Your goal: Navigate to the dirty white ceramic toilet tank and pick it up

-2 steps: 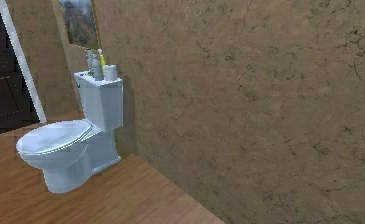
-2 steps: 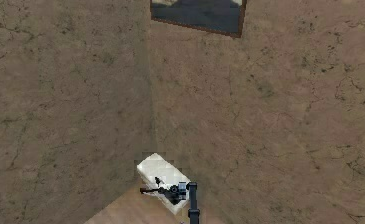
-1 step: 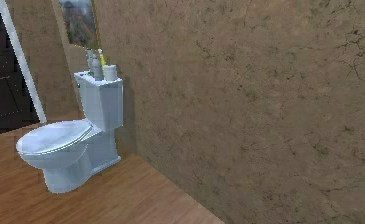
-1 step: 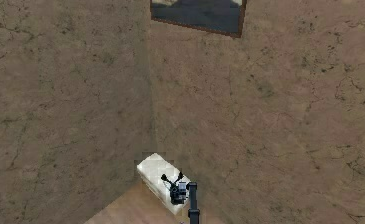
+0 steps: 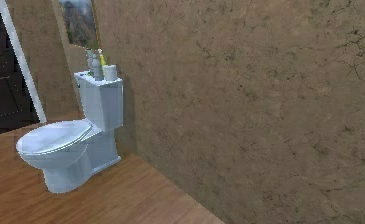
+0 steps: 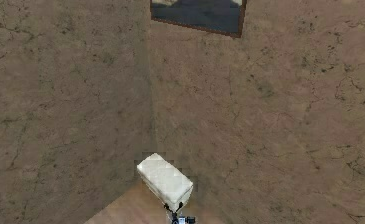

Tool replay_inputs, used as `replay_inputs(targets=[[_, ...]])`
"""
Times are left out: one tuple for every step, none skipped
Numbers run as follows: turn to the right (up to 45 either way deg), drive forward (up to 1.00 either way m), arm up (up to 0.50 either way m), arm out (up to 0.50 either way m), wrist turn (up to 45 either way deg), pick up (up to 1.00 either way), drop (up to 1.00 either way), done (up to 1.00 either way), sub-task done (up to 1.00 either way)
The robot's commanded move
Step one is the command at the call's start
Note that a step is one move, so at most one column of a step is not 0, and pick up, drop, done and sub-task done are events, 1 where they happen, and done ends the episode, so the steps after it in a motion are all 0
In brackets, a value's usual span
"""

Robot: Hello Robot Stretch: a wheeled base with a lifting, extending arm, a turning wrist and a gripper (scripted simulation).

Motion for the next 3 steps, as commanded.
replay_inputs(targets=[[0.0,0.0,0.0,0.0,0.0,1.0,0.0,0.0,0.0],[0.0,0.0,0.1,0.0,0.0,0.0,0.0,0.0,0.0],[0.0,0.0,0.0,0.0,0.0,0.0,0.0,1.0,0.0]])
